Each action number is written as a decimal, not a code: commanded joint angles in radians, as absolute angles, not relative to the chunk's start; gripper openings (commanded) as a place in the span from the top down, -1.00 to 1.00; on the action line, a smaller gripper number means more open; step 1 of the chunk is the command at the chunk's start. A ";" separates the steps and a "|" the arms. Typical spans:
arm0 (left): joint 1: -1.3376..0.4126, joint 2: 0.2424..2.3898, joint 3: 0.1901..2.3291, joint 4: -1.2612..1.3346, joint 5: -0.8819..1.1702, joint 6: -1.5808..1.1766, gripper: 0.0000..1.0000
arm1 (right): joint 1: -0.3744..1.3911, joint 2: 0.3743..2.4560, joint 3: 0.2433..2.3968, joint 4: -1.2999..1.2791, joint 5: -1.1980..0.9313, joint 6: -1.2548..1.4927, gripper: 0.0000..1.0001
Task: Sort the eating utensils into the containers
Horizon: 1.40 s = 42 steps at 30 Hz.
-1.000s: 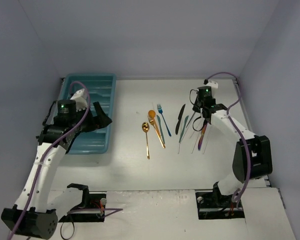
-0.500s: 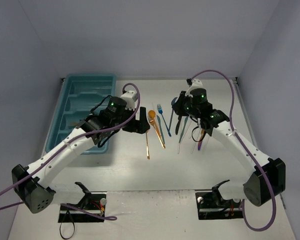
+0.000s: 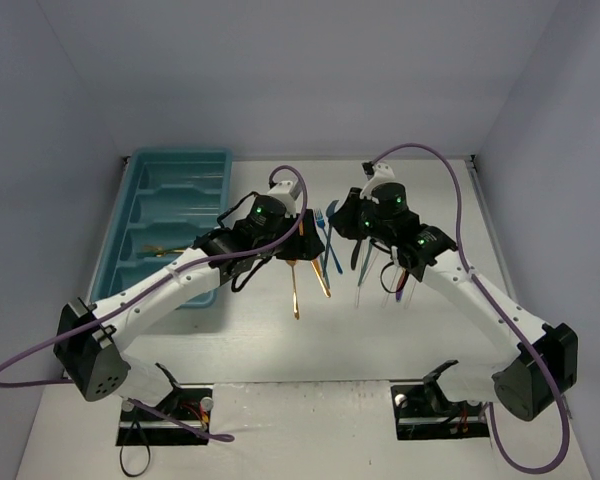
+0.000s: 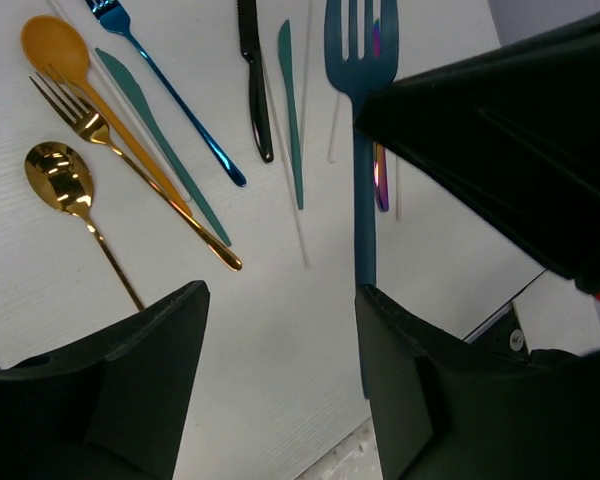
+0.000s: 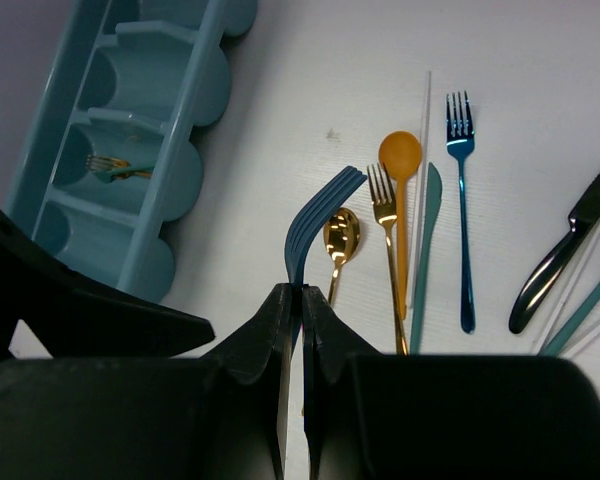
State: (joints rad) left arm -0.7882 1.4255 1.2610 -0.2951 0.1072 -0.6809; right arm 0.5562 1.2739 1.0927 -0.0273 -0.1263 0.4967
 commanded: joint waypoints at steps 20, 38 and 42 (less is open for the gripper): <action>-0.827 1.477 1.342 -0.202 0.057 -0.744 1.00 | 0.630 1.258 1.117 0.035 -0.044 0.536 0.99; -0.667 1.296 1.130 -0.314 -0.197 -0.910 1.00 | 0.519 1.136 1.025 -0.055 0.214 0.523 -0.58; -0.500 1.202 1.075 -0.398 -0.274 -0.974 1.00 | 0.448 1.105 0.977 -0.096 0.218 0.515 -0.58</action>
